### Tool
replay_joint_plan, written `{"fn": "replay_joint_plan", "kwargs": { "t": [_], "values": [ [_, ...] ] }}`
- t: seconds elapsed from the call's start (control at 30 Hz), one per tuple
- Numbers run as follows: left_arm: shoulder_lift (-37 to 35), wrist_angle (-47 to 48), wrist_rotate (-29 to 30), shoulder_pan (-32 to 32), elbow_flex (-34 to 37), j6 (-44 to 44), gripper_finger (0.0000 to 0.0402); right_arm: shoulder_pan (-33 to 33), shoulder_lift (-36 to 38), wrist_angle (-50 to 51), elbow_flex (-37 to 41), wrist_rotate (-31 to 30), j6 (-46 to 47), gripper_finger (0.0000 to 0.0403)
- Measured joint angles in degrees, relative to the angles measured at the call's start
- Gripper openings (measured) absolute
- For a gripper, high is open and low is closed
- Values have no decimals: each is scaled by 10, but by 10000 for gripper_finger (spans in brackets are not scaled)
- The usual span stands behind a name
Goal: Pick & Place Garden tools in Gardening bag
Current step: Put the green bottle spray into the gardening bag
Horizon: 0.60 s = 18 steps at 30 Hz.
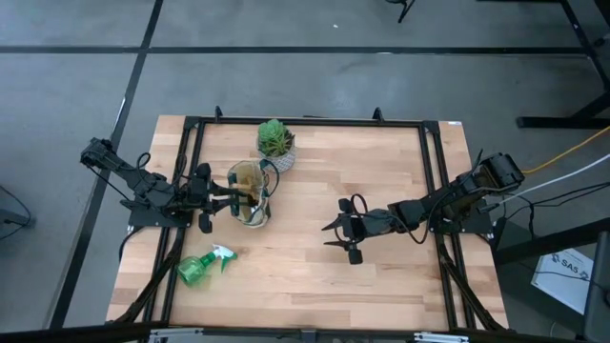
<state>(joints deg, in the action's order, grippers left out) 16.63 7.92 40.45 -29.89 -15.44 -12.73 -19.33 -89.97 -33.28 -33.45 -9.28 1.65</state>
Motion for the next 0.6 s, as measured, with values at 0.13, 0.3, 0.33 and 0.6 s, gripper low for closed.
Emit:
{"fn": "replay_joint_plan", "kwargs": {
  "t": [0.13, 0.3, 0.33, 0.6],
  "values": [
    [0, 0, 0, 0, 0, 0, 98, 0, 0, 0, 0, 0, 0, 194],
    [0, 0, 0, 0, 0, 0, 98, 0, 0, 0, 0, 0, 0, 194],
    [0, -1, 0, 0, 0, 0, 98, 0, 0, 0, 0, 0, 0, 194],
    [0, -35, 0, 0, 0, 0, 98, 0, 0, 0, 0, 0, 0, 194]
  ]
}}
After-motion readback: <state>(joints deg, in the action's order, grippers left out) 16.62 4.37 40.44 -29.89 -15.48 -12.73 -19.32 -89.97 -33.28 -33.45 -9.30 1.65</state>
